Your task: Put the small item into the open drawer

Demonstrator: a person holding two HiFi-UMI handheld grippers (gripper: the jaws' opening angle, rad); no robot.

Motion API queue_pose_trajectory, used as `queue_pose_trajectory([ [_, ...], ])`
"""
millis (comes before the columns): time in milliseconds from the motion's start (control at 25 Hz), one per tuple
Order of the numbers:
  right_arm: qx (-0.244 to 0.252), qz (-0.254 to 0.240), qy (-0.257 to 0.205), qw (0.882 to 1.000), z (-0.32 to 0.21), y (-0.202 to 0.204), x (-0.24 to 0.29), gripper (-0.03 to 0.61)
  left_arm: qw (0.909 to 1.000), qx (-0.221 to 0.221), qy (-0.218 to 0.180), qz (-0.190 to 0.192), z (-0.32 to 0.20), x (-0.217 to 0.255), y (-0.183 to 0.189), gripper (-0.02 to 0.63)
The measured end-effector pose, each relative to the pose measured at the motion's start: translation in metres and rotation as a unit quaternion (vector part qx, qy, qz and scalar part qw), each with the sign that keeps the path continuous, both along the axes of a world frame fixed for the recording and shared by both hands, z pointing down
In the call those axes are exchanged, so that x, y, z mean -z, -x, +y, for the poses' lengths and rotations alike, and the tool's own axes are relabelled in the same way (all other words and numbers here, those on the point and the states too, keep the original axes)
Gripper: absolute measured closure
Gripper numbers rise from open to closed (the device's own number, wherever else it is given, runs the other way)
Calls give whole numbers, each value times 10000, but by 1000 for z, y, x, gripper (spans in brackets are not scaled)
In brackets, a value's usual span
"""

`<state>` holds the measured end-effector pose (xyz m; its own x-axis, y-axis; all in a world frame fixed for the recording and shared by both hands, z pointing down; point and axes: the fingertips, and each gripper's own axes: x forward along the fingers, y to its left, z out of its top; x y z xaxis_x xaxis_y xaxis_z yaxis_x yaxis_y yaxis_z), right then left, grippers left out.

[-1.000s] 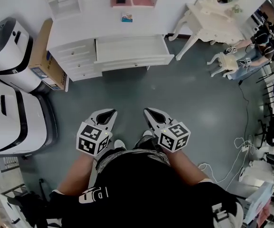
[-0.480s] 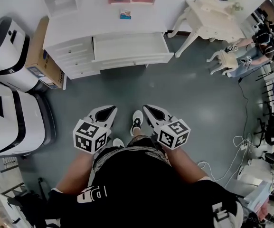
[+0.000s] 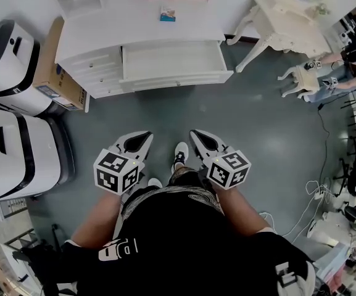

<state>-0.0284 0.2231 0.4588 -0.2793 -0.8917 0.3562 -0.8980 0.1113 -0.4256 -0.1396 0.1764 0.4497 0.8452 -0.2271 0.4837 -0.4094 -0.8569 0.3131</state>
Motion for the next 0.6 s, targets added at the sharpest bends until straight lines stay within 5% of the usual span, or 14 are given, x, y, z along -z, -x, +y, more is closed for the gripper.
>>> queue_pose_trajectory([
  [600,117,4,-41,9999,-85,-99,-3,569,9994,200,-214,-205,-93,-2,-90,598],
])
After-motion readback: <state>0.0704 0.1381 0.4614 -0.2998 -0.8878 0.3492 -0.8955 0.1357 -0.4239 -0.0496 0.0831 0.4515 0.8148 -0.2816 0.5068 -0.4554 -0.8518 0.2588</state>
